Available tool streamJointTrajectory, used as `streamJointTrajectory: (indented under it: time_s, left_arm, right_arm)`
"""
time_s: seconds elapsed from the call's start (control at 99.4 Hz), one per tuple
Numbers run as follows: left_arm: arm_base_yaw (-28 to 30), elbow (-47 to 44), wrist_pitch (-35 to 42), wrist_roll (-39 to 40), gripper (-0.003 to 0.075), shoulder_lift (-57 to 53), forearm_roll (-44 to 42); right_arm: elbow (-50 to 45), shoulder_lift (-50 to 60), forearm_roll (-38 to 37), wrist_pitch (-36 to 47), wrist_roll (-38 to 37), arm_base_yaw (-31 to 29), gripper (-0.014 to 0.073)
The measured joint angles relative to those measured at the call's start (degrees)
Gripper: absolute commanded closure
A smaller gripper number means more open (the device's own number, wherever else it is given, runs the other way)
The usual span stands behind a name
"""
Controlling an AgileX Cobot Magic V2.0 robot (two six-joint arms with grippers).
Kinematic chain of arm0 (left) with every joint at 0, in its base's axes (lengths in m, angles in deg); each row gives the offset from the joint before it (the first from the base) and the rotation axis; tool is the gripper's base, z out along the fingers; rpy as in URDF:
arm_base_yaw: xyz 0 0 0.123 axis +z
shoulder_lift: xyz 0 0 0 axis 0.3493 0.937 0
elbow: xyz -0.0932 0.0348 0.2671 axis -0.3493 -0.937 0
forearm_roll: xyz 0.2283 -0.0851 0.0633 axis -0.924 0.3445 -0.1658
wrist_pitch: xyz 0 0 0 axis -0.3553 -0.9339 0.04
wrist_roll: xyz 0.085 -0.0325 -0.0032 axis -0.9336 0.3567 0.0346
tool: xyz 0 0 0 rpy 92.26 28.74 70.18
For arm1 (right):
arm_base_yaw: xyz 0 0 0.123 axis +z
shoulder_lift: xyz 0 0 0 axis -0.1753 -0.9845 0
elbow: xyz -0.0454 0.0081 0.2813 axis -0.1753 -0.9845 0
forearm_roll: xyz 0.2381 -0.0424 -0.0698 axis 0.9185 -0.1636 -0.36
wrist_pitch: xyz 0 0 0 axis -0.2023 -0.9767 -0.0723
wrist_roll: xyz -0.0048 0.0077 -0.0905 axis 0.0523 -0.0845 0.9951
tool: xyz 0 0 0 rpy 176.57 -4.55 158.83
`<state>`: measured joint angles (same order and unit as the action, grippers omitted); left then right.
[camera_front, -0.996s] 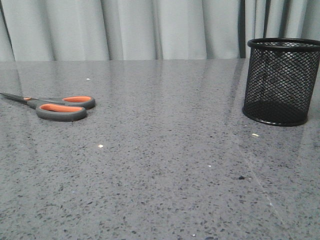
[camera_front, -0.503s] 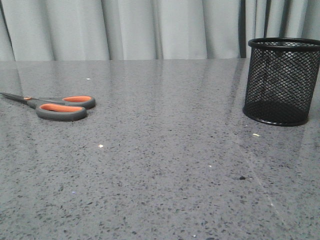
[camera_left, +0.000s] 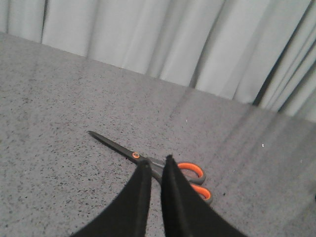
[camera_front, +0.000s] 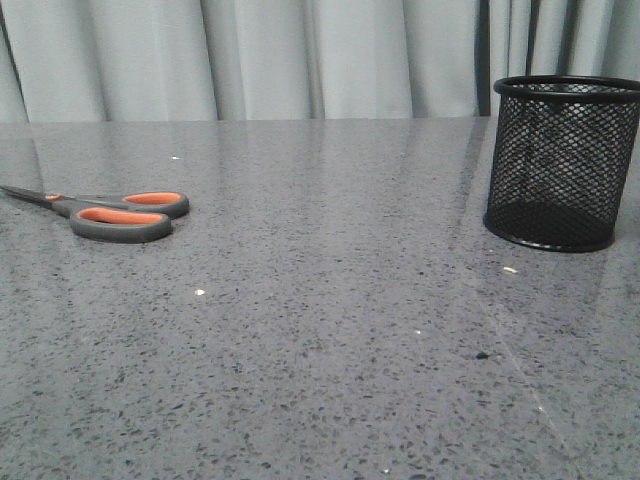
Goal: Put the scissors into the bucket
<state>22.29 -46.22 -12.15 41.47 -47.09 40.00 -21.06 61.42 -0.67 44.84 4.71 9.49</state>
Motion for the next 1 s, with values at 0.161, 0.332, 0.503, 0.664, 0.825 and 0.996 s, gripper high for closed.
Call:
streamJointTrajectory:
  time_s: [0.161, 0.332, 0.503, 0.664, 0.825, 0.996]
  left_arm:
    - [-4.61, 6.86, -3.1, -6.16, 0.0429, 9.58, -2.45]
    - [-9.95, 16.9, -13.17, -9.61, 0.0429, 22.04, -11.01]
    - [-11.87, 28.93, -23.89, -14.69, 0.0429, 36.21, -17.92]
    - [-11.87, 38.69, -27.75, -24.7, 0.0412, 46.91, -23.15]
    - [-11.87, 42.92, -30.59, -40.5, 0.04, 54.8, -28.54]
    - [-12.05, 44.44, -32.96, -44.45, 0.0381, 61.3, -31.98]
  right_arm:
    - [6.2, -4.85, -0.36, -6.57, 3.86, 0.47, 0.0444]
    - [9.26, -6.35, 0.01, -8.27, 4.67, 1.66, 0.0213]
    - [9.4, -6.62, 0.27, -9.09, 4.67, 2.7, 0.0199]
    - [9.4, -6.62, 0.27, -8.88, 4.67, 2.93, 0.0199]
    - [9.4, -6.62, 0.27, -7.33, 5.05, 4.11, 0.0199]
    - [9.4, -6.62, 0.27, -6.54, 5.05, 5.34, 0.0199]
